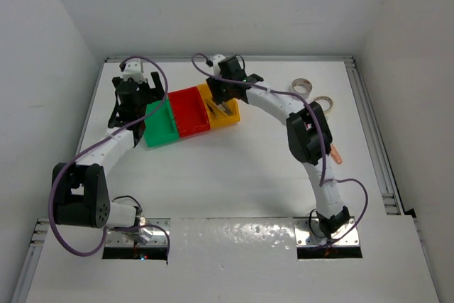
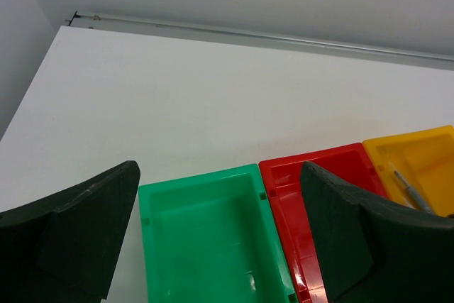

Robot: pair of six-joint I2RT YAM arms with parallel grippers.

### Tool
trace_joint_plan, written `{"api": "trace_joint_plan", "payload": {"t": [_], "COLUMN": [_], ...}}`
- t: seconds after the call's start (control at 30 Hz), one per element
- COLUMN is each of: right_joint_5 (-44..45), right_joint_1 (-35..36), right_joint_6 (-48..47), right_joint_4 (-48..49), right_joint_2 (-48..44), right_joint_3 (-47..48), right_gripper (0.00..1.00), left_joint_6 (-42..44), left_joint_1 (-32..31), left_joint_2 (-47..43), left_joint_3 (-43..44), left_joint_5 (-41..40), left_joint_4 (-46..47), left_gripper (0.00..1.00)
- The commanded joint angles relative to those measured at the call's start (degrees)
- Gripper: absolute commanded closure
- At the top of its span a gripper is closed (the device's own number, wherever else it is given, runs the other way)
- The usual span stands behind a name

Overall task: Sort the stationery into containers
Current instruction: Place the pen in the storage box, then pick up the pen from the center of the board.

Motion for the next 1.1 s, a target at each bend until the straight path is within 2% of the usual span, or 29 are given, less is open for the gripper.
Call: {"api": "trace_joint_plan", "payload": {"t": [0.0, 0.03, 0.07, 0.1, 0.13, 0.2, 0.23, 0.33, 0.5, 0.7, 1.07], "right_joint_5": [-0.3, -0.1, -0.1, -0.1, 0.4, 2.6, 3.7, 8.0, 10.9, 10.8, 11.1], "right_joint_1": [-2.4, -4.6, -6.1, -7.6, -10.8, -14.1, -17.3, -22.2, -26.8, -30.2, -30.9], "right_joint_6": [3.6, 4.4, 5.2, 6.2, 7.6, 9.3, 10.0, 11.6, 12.1, 10.7, 7.9], "right_joint_4": [3.1, 3.0, 2.6, 1.9, 0.1, -1.9, -3.5, -9.9, -10.4, -8.6, -9.2], "right_joint_2": [-12.5, -16.4, -18.5, -20.3, -23.5, -25.9, -26.8, -27.9, -28.1, -24.0, -16.7], "right_joint_3": [0.4, -2.9, -4.8, -6.9, -11.2, -16.1, -20.2, -26.3, -34.1, -34.3, -30.4], "right_gripper": [0.65, 0.87, 0.88, 0.99, 1.00, 0.93, 0.81, 0.69, 0.81, 0.81, 0.83], "left_joint_6": [-0.3, -0.3, -0.3, -0.2, -0.4, -0.5, -0.5, -0.6, -1.0, -1.4, -1.3], "left_joint_1": [0.7, 0.7, 0.7, 0.7, 0.6, 0.7, 0.7, 0.7, 0.7, 0.7, 0.6], "left_joint_2": [-0.8, -0.6, -0.5, -0.5, -0.5, -0.2, 0.0, 0.2, 0.9, 0.6, 0.1], "left_joint_3": [0.6, 0.7, 0.7, 0.8, 0.8, 0.9, 0.8, 1.0, 1.6, 1.6, 1.4], "left_joint_5": [1.1, 1.1, 1.1, 1.1, 1.1, 1.2, 1.3, 1.7, 2.4, 3.4, 2.6], "left_joint_4": [2.4, 2.6, 2.8, 3.0, 3.2, 3.3, 3.3, 3.3, 3.1, 2.5, 1.8], "left_gripper": [0.07, 0.07, 0.07, 0.07, 0.07, 0.07, 0.07, 0.07, 0.07, 0.07, 0.07]}}
